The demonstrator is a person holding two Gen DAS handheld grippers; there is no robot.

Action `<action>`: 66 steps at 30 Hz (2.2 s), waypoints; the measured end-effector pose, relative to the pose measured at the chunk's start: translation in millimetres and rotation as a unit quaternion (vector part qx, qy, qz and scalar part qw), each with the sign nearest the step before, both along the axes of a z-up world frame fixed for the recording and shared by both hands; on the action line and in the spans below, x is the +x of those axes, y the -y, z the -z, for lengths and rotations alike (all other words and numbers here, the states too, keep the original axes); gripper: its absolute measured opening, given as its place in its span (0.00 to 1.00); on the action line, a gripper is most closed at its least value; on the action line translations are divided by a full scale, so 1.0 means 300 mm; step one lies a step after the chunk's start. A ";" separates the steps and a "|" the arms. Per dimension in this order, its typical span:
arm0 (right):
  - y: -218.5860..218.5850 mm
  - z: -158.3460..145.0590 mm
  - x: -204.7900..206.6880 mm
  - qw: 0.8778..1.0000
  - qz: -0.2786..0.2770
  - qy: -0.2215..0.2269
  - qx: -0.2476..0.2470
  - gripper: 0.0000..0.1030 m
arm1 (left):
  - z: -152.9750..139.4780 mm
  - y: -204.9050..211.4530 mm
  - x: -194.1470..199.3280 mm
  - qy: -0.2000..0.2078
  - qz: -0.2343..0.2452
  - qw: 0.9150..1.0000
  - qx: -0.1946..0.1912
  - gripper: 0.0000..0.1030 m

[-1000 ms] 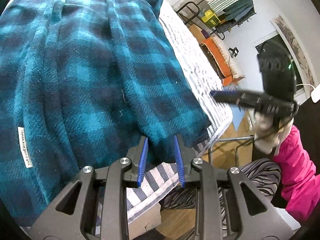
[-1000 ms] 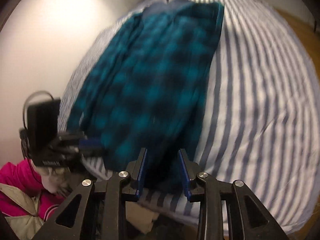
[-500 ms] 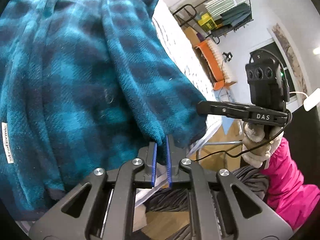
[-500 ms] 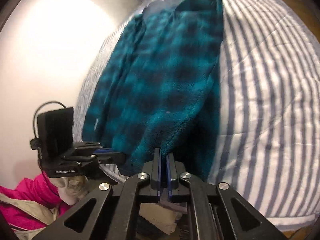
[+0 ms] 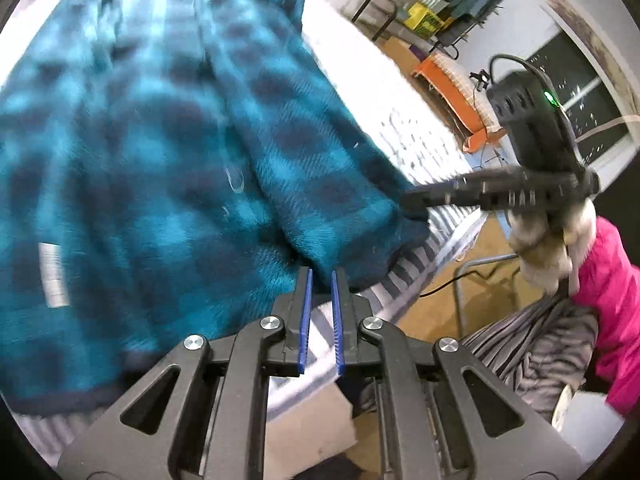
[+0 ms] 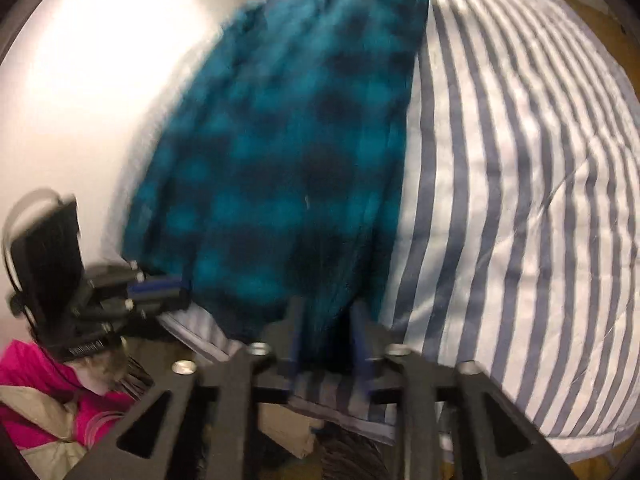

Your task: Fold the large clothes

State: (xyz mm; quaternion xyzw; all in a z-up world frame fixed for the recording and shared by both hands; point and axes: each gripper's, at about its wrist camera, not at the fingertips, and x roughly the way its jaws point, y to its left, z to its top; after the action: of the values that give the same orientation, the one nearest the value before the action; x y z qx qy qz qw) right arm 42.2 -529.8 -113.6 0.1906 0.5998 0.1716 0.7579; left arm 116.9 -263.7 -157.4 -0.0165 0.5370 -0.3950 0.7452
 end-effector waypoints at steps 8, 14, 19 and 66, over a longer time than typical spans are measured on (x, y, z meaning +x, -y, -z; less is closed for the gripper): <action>0.112 0.067 0.057 0.997 0.062 -0.015 0.054 0.33 | -0.092 0.116 -0.062 0.066 0.032 0.997 -0.002 0.22; 0.100 0.137 0.068 0.995 0.056 -0.039 0.073 0.31 | -0.022 0.214 -0.042 0.059 0.064 0.996 0.016 0.24; 0.119 0.129 0.041 0.993 0.060 -0.032 0.092 0.06 | 0.081 0.219 -0.007 0.007 0.056 0.998 0.024 0.24; 0.284 0.134 0.481 0.978 0.191 0.020 0.081 0.45 | -0.019 0.235 -0.060 0.054 0.060 0.996 -0.033 0.09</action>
State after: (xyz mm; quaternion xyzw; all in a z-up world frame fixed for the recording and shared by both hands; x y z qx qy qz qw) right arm 186.6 -615.1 -153.9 0.3593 0.5213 0.0757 0.7703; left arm 98.9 -334.4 -151.6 0.0126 0.4831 -0.4565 0.7470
